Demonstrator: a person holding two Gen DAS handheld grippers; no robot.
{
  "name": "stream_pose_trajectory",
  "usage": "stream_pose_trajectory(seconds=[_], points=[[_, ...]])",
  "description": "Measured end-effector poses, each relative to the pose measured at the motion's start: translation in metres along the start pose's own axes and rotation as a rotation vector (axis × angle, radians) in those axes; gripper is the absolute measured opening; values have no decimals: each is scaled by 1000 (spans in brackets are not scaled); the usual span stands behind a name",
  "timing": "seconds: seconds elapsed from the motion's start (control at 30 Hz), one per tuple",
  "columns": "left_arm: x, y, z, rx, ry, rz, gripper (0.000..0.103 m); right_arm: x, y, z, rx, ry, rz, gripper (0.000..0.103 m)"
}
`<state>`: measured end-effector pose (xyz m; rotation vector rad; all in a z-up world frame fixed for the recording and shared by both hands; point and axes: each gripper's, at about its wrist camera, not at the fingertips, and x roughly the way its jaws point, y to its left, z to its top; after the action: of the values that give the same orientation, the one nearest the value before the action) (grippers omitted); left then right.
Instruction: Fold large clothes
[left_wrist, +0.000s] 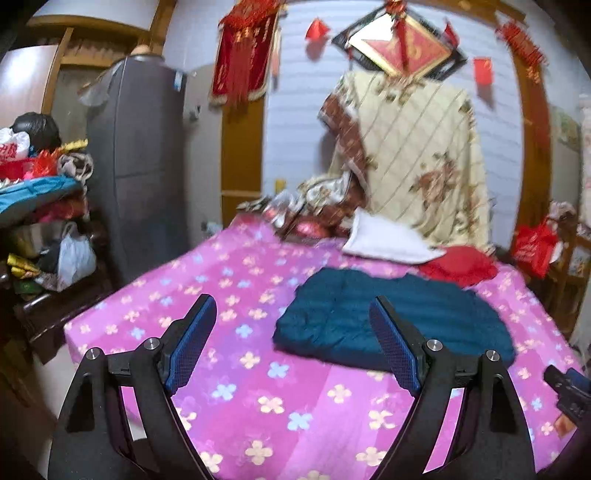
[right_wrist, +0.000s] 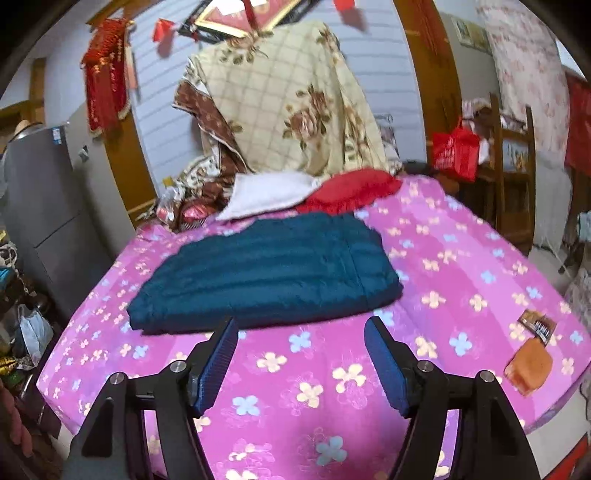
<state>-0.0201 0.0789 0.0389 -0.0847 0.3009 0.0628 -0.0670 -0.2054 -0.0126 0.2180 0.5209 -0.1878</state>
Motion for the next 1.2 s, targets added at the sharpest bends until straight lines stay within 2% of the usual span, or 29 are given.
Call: stream_pose_trajectory(seconds=[0.2, 0.33, 0.53, 0.7, 0.87, 1.2], points=[[-18, -14, -3, 62, -29, -38, 85, -17, 11, -1, -35, -43, -17, 73], [-8, -25, -13, 100, 18, -41, 85, -11, 16, -6, -56, -23, -37, 73], [11, -30, -25, 92, 112, -71, 85, 3, 11, -12, -38, 19, -59, 73], [17, -39, -33, 103, 152, -76, 85, 16, 8, -18, -18, 75, -83, 73], [25, -49, -46, 120, 209, -93, 85, 21, 9, -21, -30, 92, -128, 73], [28, -57, -57, 158, 225, -80, 85, 34, 7, -29, -44, 136, -169, 73]])
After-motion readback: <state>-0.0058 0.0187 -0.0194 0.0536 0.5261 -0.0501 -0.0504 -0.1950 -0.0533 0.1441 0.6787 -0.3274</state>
